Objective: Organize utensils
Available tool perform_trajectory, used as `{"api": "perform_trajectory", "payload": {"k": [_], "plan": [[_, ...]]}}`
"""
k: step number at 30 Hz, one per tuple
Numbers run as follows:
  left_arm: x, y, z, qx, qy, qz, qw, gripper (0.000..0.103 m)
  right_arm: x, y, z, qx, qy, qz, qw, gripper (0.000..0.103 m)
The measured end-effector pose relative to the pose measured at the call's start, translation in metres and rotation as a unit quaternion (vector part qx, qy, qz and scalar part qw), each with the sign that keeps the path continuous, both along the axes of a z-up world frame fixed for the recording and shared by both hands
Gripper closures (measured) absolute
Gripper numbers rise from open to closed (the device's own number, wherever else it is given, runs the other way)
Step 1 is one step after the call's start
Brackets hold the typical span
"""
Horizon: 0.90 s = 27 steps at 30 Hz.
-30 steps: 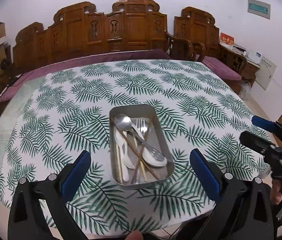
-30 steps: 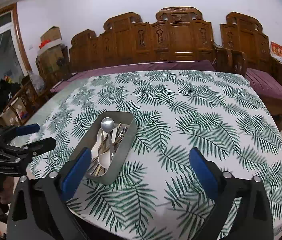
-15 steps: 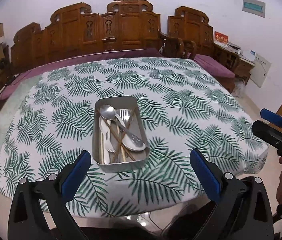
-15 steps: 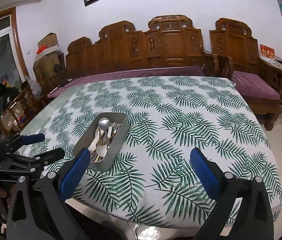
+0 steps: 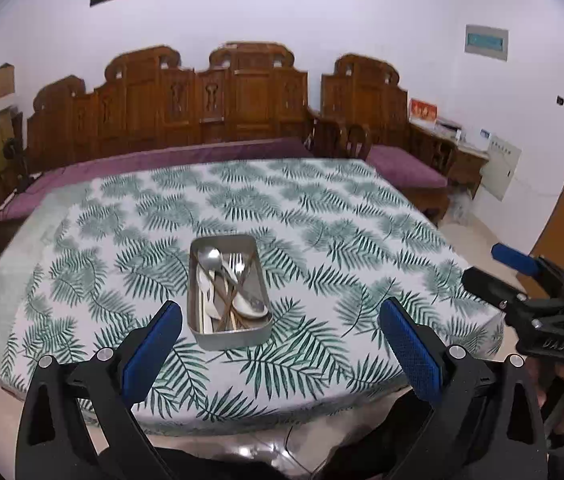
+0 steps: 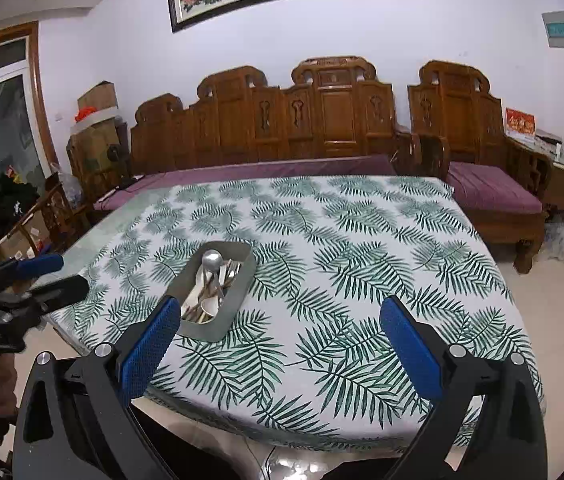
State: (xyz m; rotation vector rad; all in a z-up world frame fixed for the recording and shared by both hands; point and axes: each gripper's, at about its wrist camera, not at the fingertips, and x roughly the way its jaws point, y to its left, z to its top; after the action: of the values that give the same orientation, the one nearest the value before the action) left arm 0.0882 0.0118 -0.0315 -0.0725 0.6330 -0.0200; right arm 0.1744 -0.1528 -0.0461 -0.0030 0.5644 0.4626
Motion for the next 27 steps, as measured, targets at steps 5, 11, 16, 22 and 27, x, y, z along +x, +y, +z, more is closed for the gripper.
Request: {"api": "perform_trajectory", "payload": {"k": [5, 11, 16, 22, 27], "plan": [[-0.017, -0.002, 0.022, -0.003, -0.026, -0.002, 0.9996, 0.008, -0.014, -0.003, 0.018, 0.009, -0.019, 0.002, 1.000, 0.002], [-0.035, -0.006, 0.043, 0.002, -0.058, -0.002, 0.9983, 0.008, -0.030, -0.005, 0.043, 0.016, -0.053, 0.003, 0.998, 0.002], [-0.048, -0.009, 0.059, 0.003, -0.084, -0.001, 0.9964, 0.008, -0.044, -0.005, 0.064, 0.024, -0.081, 0.008, 0.996, 0.002], [-0.066, -0.013, 0.076, 0.010, -0.113, -0.005, 0.9935, 0.008, -0.063, -0.006, 0.086, 0.035, -0.114, 0.015, 0.993, 0.002], [-0.080, -0.018, 0.084, 0.012, -0.131, -0.010, 0.9913, 0.008, -0.076, -0.007, 0.097, 0.045, -0.131, 0.024, 0.990, 0.002]]}}
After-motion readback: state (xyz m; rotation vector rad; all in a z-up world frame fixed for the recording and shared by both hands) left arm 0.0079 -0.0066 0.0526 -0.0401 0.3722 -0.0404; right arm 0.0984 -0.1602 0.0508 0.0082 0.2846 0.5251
